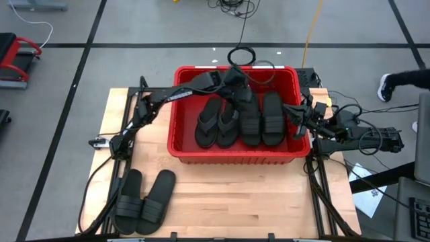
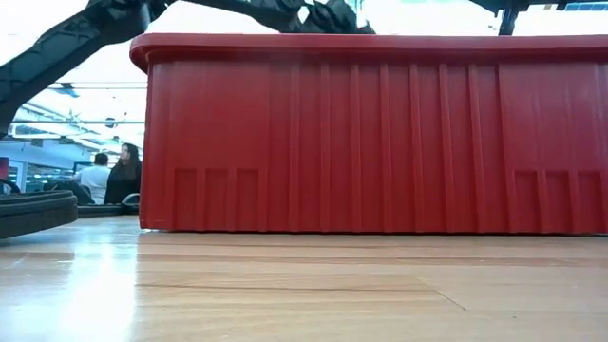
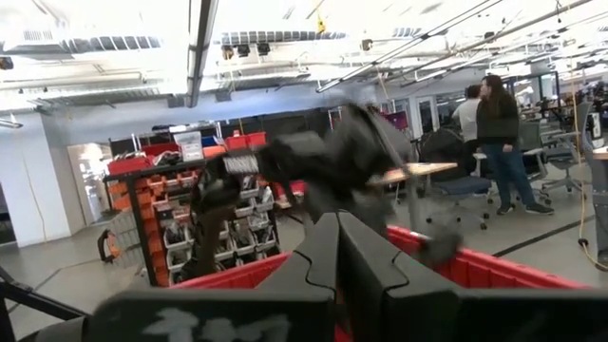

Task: Pick and place slides into bin
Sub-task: Put the black slide into the red container

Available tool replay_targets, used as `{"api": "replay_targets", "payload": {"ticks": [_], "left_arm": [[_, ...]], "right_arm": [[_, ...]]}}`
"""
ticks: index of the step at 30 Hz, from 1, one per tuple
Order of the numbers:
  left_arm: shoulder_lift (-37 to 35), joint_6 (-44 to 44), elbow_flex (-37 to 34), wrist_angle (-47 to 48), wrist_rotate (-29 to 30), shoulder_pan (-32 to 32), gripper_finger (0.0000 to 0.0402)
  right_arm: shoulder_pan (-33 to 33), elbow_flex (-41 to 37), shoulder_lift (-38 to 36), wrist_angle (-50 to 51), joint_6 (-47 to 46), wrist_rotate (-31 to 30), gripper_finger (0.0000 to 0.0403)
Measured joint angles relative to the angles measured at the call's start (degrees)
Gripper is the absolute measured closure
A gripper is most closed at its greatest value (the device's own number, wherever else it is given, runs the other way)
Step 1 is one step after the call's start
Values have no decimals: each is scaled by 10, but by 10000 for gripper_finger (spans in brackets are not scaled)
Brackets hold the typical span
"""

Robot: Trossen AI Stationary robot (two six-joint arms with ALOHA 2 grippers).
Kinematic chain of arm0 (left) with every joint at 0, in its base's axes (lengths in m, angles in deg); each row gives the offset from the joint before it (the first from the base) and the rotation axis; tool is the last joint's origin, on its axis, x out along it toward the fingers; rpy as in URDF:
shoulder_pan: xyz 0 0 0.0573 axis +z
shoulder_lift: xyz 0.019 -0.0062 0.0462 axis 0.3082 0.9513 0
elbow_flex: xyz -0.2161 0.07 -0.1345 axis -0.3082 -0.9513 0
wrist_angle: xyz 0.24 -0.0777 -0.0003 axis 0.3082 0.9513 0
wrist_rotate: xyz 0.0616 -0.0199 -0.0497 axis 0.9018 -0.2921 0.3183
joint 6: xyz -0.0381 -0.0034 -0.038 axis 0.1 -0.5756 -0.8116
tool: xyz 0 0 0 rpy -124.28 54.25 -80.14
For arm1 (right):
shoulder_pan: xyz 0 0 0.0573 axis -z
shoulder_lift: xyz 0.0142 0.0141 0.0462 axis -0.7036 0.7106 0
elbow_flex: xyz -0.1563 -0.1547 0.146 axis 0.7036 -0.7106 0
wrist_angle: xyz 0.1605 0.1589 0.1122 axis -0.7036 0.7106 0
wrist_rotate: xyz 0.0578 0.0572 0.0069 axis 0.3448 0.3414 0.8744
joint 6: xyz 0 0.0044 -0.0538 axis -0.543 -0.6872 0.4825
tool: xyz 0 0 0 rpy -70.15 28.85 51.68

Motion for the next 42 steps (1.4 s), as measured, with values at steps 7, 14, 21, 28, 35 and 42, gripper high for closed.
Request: {"api": "replay_targets", "payload": {"ticks": [7,14,21,28,35,42], "left_arm": [[-139,34,0,2,46,-11,262],[-291,30,1,2,-122,-3,389],[-368,-34,1,38,-45,-95,400],[-360,-70,-41,197,-58,-162,401],[-430,-27,-249,167,-213,-146,401],[-599,-52,-477,21,-225,-95,402]], "right_arm": [[0,0,0,16,3,0,403],[0,0,-1,6,54,75,403],[0,22,5,-6,90,185,403],[0,106,69,71,138,241,403],[-1,127,95,58,85,213,403],[-42,93,98,58,22,143,403]]}}
